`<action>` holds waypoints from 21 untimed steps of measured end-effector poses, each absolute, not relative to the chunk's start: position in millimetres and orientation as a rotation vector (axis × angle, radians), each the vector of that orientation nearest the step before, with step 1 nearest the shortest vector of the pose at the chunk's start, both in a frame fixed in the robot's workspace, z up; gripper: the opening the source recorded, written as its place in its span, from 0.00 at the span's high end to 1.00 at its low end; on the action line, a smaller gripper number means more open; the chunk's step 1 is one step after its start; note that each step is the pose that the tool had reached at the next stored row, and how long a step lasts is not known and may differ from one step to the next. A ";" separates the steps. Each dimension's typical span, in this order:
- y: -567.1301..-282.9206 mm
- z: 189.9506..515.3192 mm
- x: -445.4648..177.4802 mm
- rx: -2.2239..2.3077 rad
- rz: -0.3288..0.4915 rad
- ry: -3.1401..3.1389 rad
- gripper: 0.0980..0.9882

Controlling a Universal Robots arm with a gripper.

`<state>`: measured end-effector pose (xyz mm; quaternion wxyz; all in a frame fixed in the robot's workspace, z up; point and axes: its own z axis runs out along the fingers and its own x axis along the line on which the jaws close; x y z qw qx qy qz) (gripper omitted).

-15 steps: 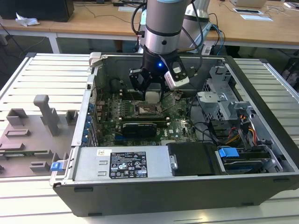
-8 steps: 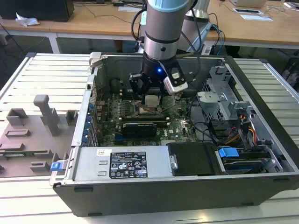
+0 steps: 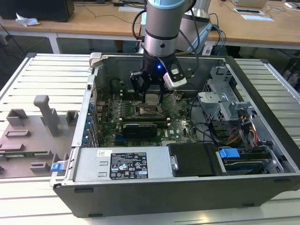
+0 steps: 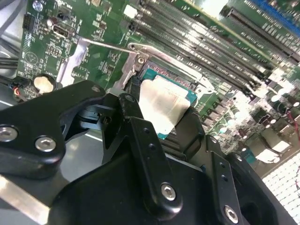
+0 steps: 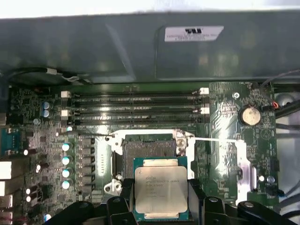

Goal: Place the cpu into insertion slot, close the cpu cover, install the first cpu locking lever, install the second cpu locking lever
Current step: 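Place the cpu into insertion slot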

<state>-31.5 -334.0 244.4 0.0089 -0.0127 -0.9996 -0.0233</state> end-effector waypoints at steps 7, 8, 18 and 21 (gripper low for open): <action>-331.8 243.3 -31.5 -0.135 -0.046 -3.122 0.50; -331.8 243.2 -31.5 -0.159 -0.045 -3.121 0.50; -331.8 242.1 -31.5 -0.442 -0.042 -3.097 0.50; -331.8 241.6 -31.5 -0.531 -0.041 -3.084 0.50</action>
